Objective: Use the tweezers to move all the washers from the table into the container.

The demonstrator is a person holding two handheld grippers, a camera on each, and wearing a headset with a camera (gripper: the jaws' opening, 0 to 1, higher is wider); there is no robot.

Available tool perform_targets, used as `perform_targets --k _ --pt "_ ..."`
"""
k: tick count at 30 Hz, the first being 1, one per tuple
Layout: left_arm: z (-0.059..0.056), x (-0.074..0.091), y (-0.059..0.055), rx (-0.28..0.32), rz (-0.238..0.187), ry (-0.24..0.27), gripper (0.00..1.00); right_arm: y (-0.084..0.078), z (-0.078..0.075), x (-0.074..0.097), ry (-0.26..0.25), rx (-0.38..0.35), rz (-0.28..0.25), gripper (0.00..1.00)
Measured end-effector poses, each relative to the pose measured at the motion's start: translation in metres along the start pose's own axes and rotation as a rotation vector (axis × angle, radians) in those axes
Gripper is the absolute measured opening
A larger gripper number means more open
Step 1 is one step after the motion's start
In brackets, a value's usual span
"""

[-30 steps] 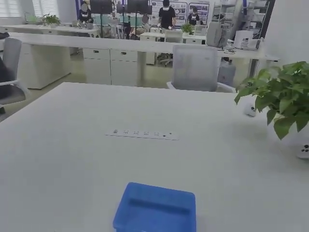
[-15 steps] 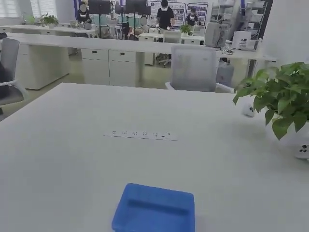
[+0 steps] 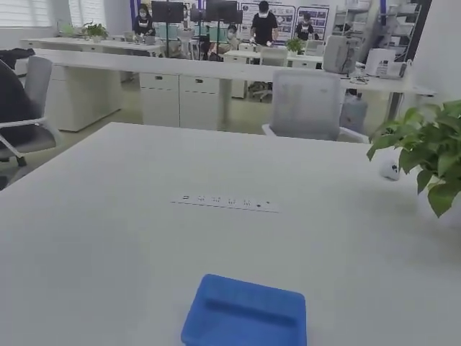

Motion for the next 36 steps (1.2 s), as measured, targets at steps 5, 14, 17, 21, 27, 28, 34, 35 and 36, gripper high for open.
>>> perform_targets --k 5,14,17,21,27,28,34,35,36 --pt "-0.001 0.002 0.005 -0.011 -0.012 0.002 0.00 0.014 0.024 -0.035 0.116 0.119 0.027 0.17" --pt "-0.009 0.004 0.011 -0.082 -0.005 -0.003 0.00 0.018 0.031 -0.062 0.187 0.128 0.031 0.18" --pt "-0.009 0.005 0.013 -0.095 -0.010 -0.002 0.00 0.016 0.032 -0.066 0.193 0.146 0.049 0.15" --pt "-0.010 0.006 0.019 -0.115 -0.013 -0.006 0.00 0.017 0.030 -0.067 0.177 0.167 0.051 0.09" --pt "-0.009 0.011 0.028 -0.142 -0.028 0.001 0.00 0.021 0.030 -0.067 0.194 0.139 0.026 0.08" --pt "-0.009 0.012 0.030 -0.144 -0.031 0.002 0.00 0.023 0.030 -0.067 0.196 0.140 0.022 0.08" --pt "-0.006 0.020 0.028 -0.161 -0.014 0.013 0.00 0.035 0.034 -0.073 0.196 0.153 0.002 0.08" --pt "-0.005 0.022 0.027 -0.163 -0.009 0.016 0.00 0.038 0.034 -0.075 0.198 0.151 -0.003 0.08" --pt "-0.004 0.023 0.026 -0.162 -0.008 0.017 0.00 0.040 0.034 -0.076 0.199 0.150 -0.007 0.08"
Point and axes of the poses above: the centre of the closed fingertips' face, and the gripper's own axes: x roughly backward along the fingers, z roughly to its left, y roughly out of its top, the point moved 3 cm from there along x, roughly backward along the fingers, and after that the axes turned 7 degrees about z, right-handed, at the moved point
